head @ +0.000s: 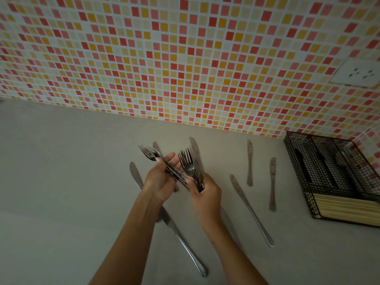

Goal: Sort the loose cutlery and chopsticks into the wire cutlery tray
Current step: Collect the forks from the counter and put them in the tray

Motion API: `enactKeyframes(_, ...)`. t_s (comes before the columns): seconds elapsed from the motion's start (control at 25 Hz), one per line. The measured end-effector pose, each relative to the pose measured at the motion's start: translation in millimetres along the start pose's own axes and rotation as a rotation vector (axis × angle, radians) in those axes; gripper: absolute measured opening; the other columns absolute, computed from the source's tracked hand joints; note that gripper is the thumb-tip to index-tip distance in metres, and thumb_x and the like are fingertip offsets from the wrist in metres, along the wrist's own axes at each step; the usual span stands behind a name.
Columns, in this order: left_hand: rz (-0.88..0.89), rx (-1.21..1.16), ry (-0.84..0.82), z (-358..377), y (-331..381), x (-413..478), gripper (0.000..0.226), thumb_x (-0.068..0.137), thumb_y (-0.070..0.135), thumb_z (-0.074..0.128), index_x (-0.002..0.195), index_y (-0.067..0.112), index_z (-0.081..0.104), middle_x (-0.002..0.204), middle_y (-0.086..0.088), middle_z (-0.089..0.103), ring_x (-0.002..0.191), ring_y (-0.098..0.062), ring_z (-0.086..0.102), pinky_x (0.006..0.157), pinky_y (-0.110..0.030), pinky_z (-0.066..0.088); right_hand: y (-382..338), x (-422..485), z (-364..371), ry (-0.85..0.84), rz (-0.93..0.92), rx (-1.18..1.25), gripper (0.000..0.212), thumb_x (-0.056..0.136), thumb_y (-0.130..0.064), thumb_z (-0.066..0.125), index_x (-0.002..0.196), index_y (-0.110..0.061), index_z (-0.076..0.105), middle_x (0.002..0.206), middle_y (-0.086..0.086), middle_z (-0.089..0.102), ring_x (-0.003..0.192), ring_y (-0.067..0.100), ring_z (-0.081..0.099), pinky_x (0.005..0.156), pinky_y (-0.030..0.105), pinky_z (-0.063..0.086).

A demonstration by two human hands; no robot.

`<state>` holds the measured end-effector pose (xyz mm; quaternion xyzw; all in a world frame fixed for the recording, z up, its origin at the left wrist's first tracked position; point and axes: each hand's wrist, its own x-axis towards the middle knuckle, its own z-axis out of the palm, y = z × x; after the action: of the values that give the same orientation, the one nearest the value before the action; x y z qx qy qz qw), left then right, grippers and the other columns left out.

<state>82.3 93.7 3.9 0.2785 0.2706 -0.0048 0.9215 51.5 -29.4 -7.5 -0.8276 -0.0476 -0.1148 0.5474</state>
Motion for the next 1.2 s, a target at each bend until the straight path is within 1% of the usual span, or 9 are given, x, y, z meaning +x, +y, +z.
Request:
enactKeyframes(0.2, 0.018, -0.113, -0.053, -1.4, 1.4, -2.0, 0.049, 0.102, 0.039, 0.021, 0.122, 0.005, 0.05, 0.138, -0.019, 0.048, 0.132, -0.032, 0.045, 0.115, -0.048, 0.027, 0.6, -0.3, 0.3, -0.036, 0.05, 0.116, 0.006, 0.083, -0.015, 0.069, 0.081, -0.011, 0.065, 0.076, 0.008, 0.068, 0.071, 0.015, 0.06, 0.059, 0.011, 0.042)
enactKeyframes(0.44, -0.002, -0.178, -0.076, 0.6, 4.4, -6.8, 0.051, 0.101, 0.042, 0.024, 0.122, 0.003, 0.051, 0.107, -0.013, 0.058, 0.11, -0.026, 0.055, 0.107, -0.044, 0.038, 7.8, -0.1, -1.6, -0.101, -0.09, 0.041, 0.015, 0.08, -0.026, 0.069, 0.076, -0.02, 0.056, 0.073, -0.006, 0.053, 0.065, 0.005, 0.05, 0.056, 0.007, 0.036)
enactKeyframes(0.56, -0.045, -0.24, -0.1, -2.6, 7.3, -6.9, 0.053, 0.101, 0.046, 0.023, 0.114, 0.006, 0.055, 0.113, -0.013, 0.058, 0.112, -0.026, 0.054, 0.11, -0.047, 0.034, 15.2, 1.5, -0.7, -0.137, -0.151, -0.049, 0.02, 0.077, -0.029, 0.069, 0.08, -0.012, 0.06, 0.08, -0.004, 0.055, 0.068, 0.009, 0.052, 0.059, 0.015, 0.04)
enactKeyframes(0.64, -0.057, -0.285, -0.101, -4.1, 8.7, -6.4, 0.051, 0.1, 0.045, 0.025, 0.108, 0.007, 0.058, 0.103, -0.012, 0.062, 0.099, -0.024, 0.061, 0.108, -0.046, 0.038, 18.7, 2.0, -0.7, -0.144, -0.154, -0.086, 0.018, 0.076, -0.022, 0.071, 0.079, -0.008, 0.06, 0.079, -0.001, 0.057, 0.067, 0.012, 0.051, 0.059, 0.022, 0.04)
enactKeyframes(0.72, -0.067, -0.328, -0.097, -4.7, 8.5, -5.6, 0.048, 0.1, 0.043, 0.028, 0.093, 0.009, 0.06, 0.084, -0.007, 0.065, 0.075, -0.019, 0.068, 0.088, -0.039, 0.053, 19.9, 1.7, -1.1, -0.13, -0.123, -0.074, 0.018, 0.077, -0.019, 0.072, 0.076, -0.006, 0.059, 0.074, 0.003, 0.058, 0.066, 0.015, 0.05, 0.057, 0.02, 0.038)
enactKeyframes(0.8, -0.072, -0.291, -0.089, -3.7, 7.9, -5.9, 0.043, 0.1, 0.04, 0.029, 0.081, 0.014, 0.057, 0.068, 0.0, 0.064, 0.061, -0.014, 0.069, 0.076, -0.034, 0.056, 18.0, 2.4, -1.1, -0.133, -0.003, 0.022, 0.013, 0.079, -0.017, 0.073, 0.076, -0.01, 0.062, 0.072, 0.006, 0.063, 0.067, 0.016, 0.054, 0.057, 0.014, 0.039)
enactKeyframes(0.92, -0.032, -0.185, -0.051, -3.9, 4.9, -4.5, 0.032, 0.101, 0.031, 0.034, 0.078, 0.017, 0.052, 0.058, 0.005, 0.06, 0.055, -0.009, 0.066, 0.081, -0.032, 0.045, 17.2, 4.8, -0.1, -0.151, 0.193, 0.208, 0.019, 0.079, -0.012, 0.073, 0.074, -0.027, 0.063, 0.072, -0.006, 0.067, 0.065, 0.006, 0.062, 0.067, 0.016, 0.048)
enactKeyframes(1.0, -0.003, -0.162, -0.041, -3.5, 4.4, -4.0, 0.03, 0.1, 0.027, 0.037, 0.078, 0.016, 0.052, 0.056, 0.005, 0.059, 0.054, -0.009, 0.064, 0.083, -0.032, 0.045, 20.1, 5.4, 0.6, -0.144, 0.234, 0.254, 0.021, 0.079, -0.01, 0.072, 0.073, -0.027, 0.062, 0.073, -0.007, 0.068, 0.068, 0.008, 0.065, 0.071, 0.024, 0.052)
enactKeyframes(1.2, 0.005, -0.156, -0.021, -3.6, 2.3, -3.3, 0.031, 0.1, 0.023, 0.038, 0.074, 0.013, 0.05, 0.055, 0.004, 0.055, 0.065, -0.009, 0.054, 0.084, -0.032, 0.046, 22.8, 5.2, 0.3, -0.107, 0.228, 0.224, 0.022, 0.082, -0.01, 0.07, 0.075, -0.029, 0.063, 0.075, -0.012, 0.068, 0.066, -0.007, 0.062, 0.069, 0.013, 0.048)
